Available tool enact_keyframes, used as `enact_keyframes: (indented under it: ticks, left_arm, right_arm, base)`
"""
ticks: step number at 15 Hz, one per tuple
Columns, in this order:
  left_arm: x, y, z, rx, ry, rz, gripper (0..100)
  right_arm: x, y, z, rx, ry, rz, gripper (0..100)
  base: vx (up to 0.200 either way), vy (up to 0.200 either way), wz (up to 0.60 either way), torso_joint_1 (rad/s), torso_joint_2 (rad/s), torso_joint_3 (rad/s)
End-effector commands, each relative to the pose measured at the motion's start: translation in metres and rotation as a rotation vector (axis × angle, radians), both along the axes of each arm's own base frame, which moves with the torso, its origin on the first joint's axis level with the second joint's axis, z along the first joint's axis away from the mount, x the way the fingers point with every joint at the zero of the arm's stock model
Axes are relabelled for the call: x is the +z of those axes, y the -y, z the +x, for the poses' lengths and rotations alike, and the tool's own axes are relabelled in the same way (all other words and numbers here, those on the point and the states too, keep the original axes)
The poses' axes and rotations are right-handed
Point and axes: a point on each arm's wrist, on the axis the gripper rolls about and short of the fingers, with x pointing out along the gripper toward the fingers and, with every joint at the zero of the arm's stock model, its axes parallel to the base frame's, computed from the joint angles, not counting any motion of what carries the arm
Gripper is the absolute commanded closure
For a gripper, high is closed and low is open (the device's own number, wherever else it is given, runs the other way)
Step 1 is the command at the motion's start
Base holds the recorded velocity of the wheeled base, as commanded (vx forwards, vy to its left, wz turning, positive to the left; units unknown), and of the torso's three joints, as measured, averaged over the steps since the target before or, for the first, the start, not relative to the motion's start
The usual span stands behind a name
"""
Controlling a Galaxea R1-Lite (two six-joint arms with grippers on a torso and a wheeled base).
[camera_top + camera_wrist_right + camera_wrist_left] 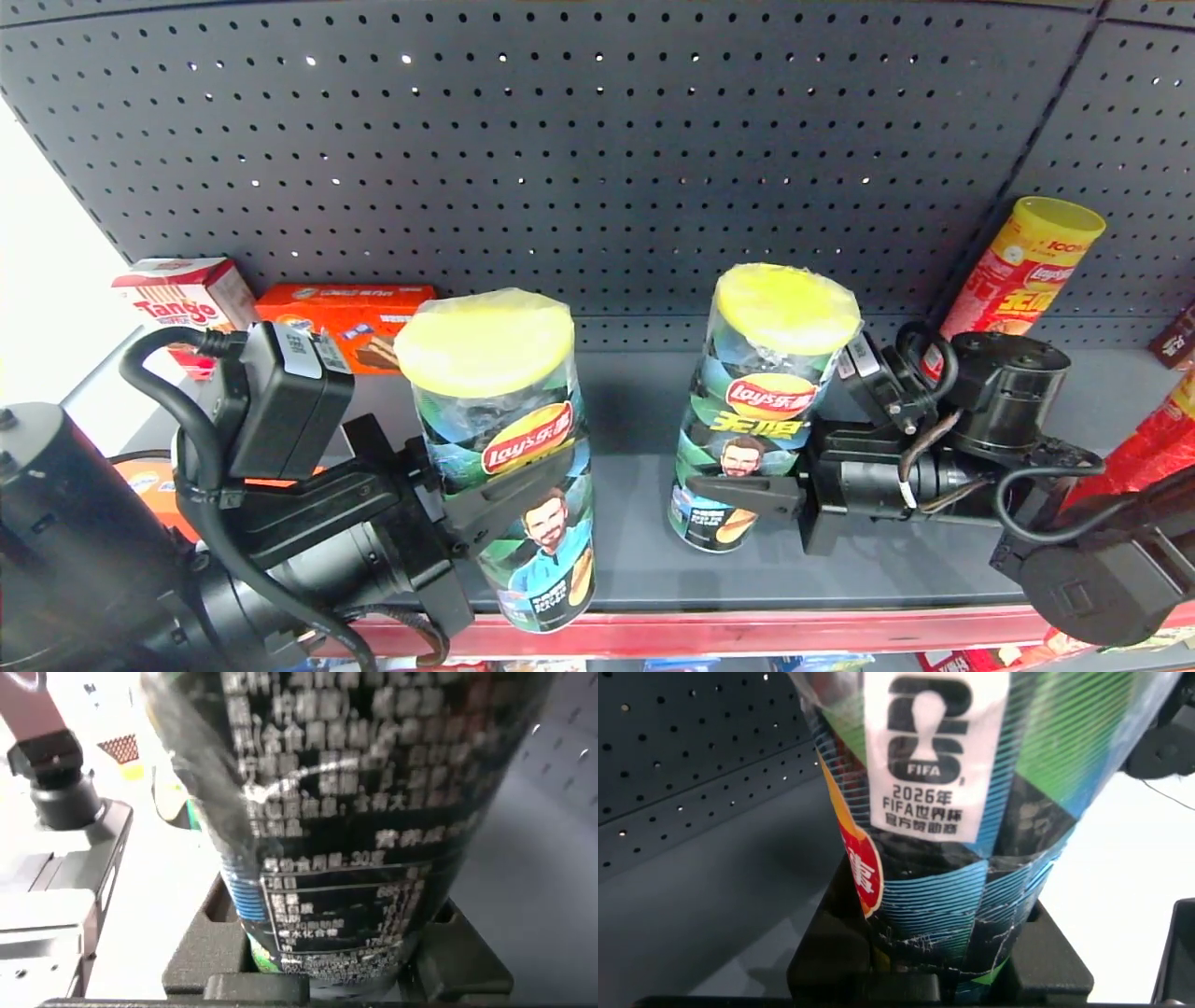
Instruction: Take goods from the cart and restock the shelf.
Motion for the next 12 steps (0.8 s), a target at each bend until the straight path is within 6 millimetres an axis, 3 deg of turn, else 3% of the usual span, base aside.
enact_keyframes:
  ticks: [1,5,11,12]
  left_arm:
    - [0.000,0.000,0.000,0.001,0.000,0.000,100]
    - [-0.002,-0.004,0.000,0.012,-0.003,0.003,100]
    - [-0.004,-0.004,-0.001,0.012,-0.009,0.008,100]
    - [-0.004,-0.004,-0.001,0.012,-0.009,0.008,100]
  right_arm:
    - [-0.014,-0.001,0.002,0.000,-0.025,-0.026,100]
    - [-0.027,-0.005,0.009,0.001,-0.031,-0.049,100]
    - [-0.030,-0.007,0.015,-0.009,-0.031,-0.050,100]
    - [-0.029,-0.007,0.016,-0.013,-0.028,-0.049,0]
  base:
    - [0.000,0.000,0.00,0.000,0.00,0.000]
    - [0.000,0.000,0.00,0.000,0.00,0.000]
    - [0.000,0.000,0.00,0.000,0.00,0.000]
    - [0.000,0.000,0.00,0.000,0.00,0.000]
